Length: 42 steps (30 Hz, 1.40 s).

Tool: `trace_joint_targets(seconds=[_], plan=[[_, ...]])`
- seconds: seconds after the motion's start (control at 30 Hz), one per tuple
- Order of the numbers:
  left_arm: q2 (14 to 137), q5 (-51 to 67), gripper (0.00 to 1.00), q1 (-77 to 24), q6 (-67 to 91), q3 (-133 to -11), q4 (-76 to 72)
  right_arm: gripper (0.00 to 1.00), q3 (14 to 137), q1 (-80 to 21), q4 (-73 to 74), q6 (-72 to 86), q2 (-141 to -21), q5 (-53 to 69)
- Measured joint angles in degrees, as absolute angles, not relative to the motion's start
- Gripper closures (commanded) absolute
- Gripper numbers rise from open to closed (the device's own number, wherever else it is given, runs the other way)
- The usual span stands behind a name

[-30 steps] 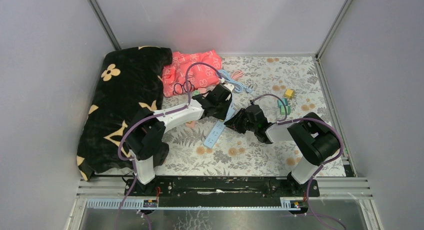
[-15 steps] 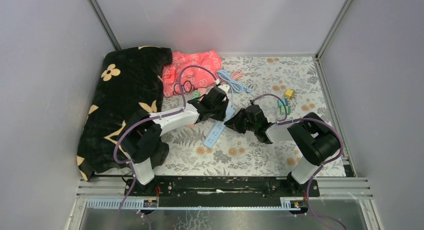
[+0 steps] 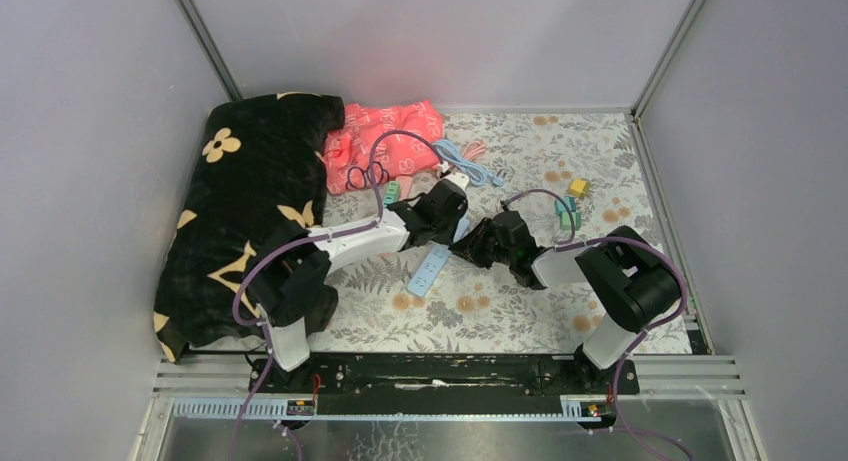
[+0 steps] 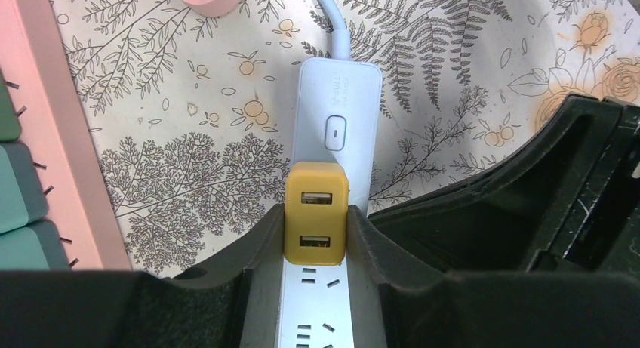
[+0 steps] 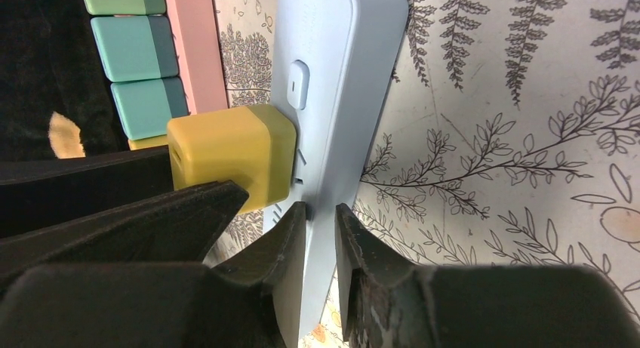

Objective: Insert the plug
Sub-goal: Press the plug into the socket.

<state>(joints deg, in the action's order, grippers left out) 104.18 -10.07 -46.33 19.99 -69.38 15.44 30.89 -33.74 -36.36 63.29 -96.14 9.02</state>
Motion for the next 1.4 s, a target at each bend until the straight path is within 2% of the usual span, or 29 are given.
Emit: trace_joint_targets(seconds=[0.57,0.83,1.13,1.2,1.4], plan=[[107.72,-19.92,1.00,-50.85,19.33,-72.82,19.44,0.75,30.46,-33.74,-36.99,63.79,-96.03,8.97],[106.45,-16.64,1.00,-49.10,19.62,-70.59,17.28,0.74,30.48,-33.74,-36.97,63.75,-96.03,8.97],[106.34,-14.35,1.00,-48.23,19.68,-70.89,17.32,0.68,30.48,-33.74,-33.23,61.93,-93.54,8.23],[106.37,-14.35,0.97,-48.23,19.68,-70.87,17.32,0.67,30.35,-33.74,-31.59,60.93,-91.96,7.79],[105.86,-14.17,0.77,-48.18,19.70,-70.87,17.32,0.57,29.15,-33.74,-25.74,57.87,-84.75,4.49]])
